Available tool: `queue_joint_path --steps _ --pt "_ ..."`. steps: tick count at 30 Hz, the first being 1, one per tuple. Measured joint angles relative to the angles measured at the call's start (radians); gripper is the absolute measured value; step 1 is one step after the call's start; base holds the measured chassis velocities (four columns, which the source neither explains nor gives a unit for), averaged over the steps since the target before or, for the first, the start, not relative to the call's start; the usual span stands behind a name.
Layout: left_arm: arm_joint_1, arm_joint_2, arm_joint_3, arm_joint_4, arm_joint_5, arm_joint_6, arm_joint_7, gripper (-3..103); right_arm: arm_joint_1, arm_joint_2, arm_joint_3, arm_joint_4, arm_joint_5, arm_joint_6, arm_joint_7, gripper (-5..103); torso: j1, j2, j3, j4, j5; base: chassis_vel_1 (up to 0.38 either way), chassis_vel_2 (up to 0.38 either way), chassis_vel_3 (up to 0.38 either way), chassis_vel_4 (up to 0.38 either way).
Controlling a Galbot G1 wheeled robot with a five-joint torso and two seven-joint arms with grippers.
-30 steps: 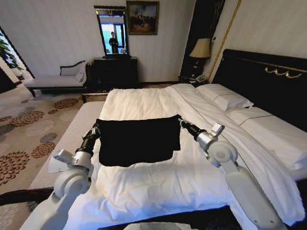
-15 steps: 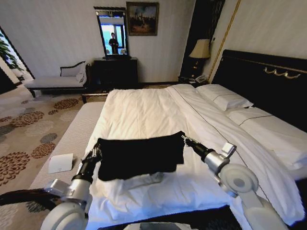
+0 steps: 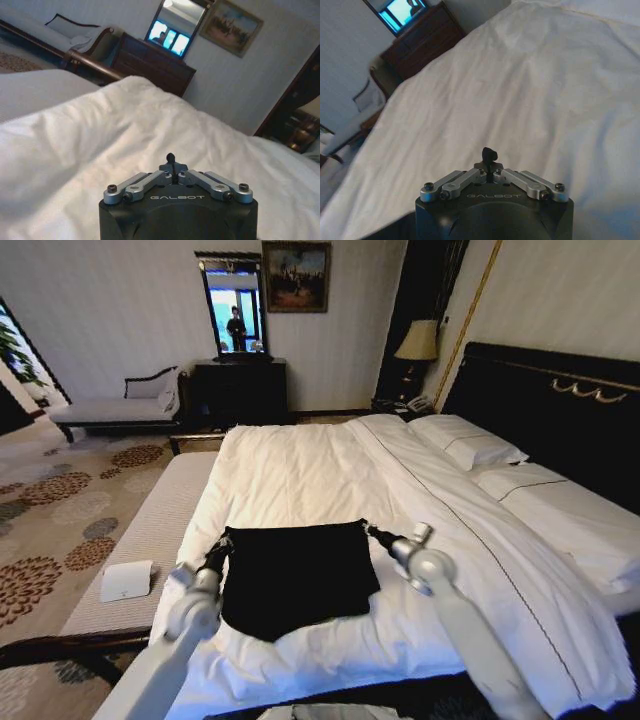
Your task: Fold the clothes on the bed.
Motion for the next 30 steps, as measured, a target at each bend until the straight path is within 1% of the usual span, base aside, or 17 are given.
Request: queue_joint_path --steps 1,2,4,6,7,9,11,14,17,19,23,24,26,27,28,29,30 --pt "-0.042 -0.016 0.016 0.054 0.005 -0.007 0.008 0 0.034 0.019 -0.012 -0.049 -0.026 0.010 -0.009 1 0.000 0.000 0.000 0.0000 0.0001 0.000 0.000 0.000 0.000" --pt "-0.042 -0.016 0.016 0.054 0.005 -0.007 0.008 0 0.034 0.019 -0.012 -0.049 -0.026 0.010 -0.009 1 0.000 0.000 0.000 0.0000 0.0001 0.000 0.000 0.000 0.000" --pt "-0.113 -0.043 0.035 0.142 0.013 -0.015 0.026 0 0.088 0.046 -0.030 -0.109 -0.054 0.018 -0.020 1 0.000 0.000 0.000 -0.0004 -0.0001 0.000 0.000 0.000 0.000" --pt "-0.133 -0.048 0.038 0.168 0.014 -0.017 0.032 0 0.104 0.055 -0.037 -0.124 -0.063 0.022 -0.024 1 0.000 0.000 0.000 -0.0004 -0.0001 0.000 0.000 0.000 0.000" --pt "-0.161 -0.055 0.042 0.204 0.016 -0.023 0.041 0 0.124 0.066 -0.045 -0.149 -0.079 0.030 -0.031 1 0.000 0.000 0.000 -0.0005 0.0001 0.000 0.000 0.000 0.000" --pt "-0.206 -0.066 0.047 0.266 0.020 -0.029 0.053 0 0.161 0.087 -0.053 -0.206 -0.108 0.048 -0.046 1 0.000 0.000 0.000 0.0002 0.0001 0.000 0.000 0.000 0.000" --pt "-0.244 -0.080 0.049 0.318 0.025 -0.033 0.056 0 0.192 0.101 -0.055 -0.266 -0.133 0.065 -0.056 1 0.000 0.000 -0.001 0.0001 0.0001 0.000 0.000 0.000 0.000" --pt "-0.266 -0.091 0.052 0.346 0.025 -0.034 0.057 0 0.208 0.108 -0.056 -0.305 -0.152 0.076 -0.060 1 0.000 0.000 0.000 0.0001 0.0001 0.000 0.000 0.000 0.000" --pt "-0.320 -0.122 0.061 0.424 0.027 -0.040 0.074 0 0.246 0.128 -0.065 -0.416 -0.249 0.132 -0.088 1 0.000 0.000 0.000 -0.0005 0.0003 0.000 0.000 0.000 0.000" --pt "-0.327 -0.126 0.061 0.436 0.028 -0.042 0.083 0 0.253 0.134 -0.066 -0.434 -0.266 0.144 -0.093 1 0.000 0.000 0.000 -0.0005 0.0000 0.000 0.000 0.000 0.000" --pt "-0.351 -0.114 0.072 0.474 0.029 -0.052 0.148 0 0.278 0.155 -0.069 -0.495 -0.328 0.193 -0.105 1 -0.001 0.000 -0.001 0.0000 0.0002 0.000 0.000 0.000 0.000" --pt "-0.351 -0.114 0.072 0.474 0.029 -0.052 0.148 0 0.278 0.155 -0.069 -0.495 -0.328 0.193 -0.105 1 -0.001 0.000 -0.001 0.0000 0.0002 0.000 0.000 0.000 0.000" --pt "-0.352 -0.113 0.075 0.485 0.038 -0.058 0.160 0 0.278 0.158 -0.070 -0.498 -0.352 0.215 -0.108 1 -0.001 0.000 -0.001 0.0000 0.0002 0.000 0.000 0.000 0.000" --pt "-0.348 -0.116 0.072 0.493 0.045 -0.064 0.168 0 0.269 0.158 -0.072 -0.492 -0.383 0.238 -0.111 1 0.000 0.000 -0.001 -0.0001 0.0002 0.000 0.000 0.000 0.000" --pt "-0.348 -0.116 0.072 0.493 0.045 -0.064 0.168 0 0.269 0.158 -0.072 -0.492 -0.383 0.238 -0.111 1 0.000 0.000 -0.001 -0.0001 0.0002 0.000 0.000 0.000 0.000" --pt "-0.341 -0.119 0.068 0.497 0.055 -0.071 0.177 0 0.258 0.157 -0.073 -0.487 -0.408 0.257 -0.115 1 0.000 0.000 -0.001 -0.0002 0.0002 0.000 0.000 0.000 0.000" --pt "-0.330 -0.123 0.060 0.505 0.075 -0.084 0.195 0 0.241 0.156 -0.073 -0.483 -0.453 0.294 -0.121 1 0.000 0.000 -0.001 -0.0003 0.0002 0.000 0.000 0.000 0.000"
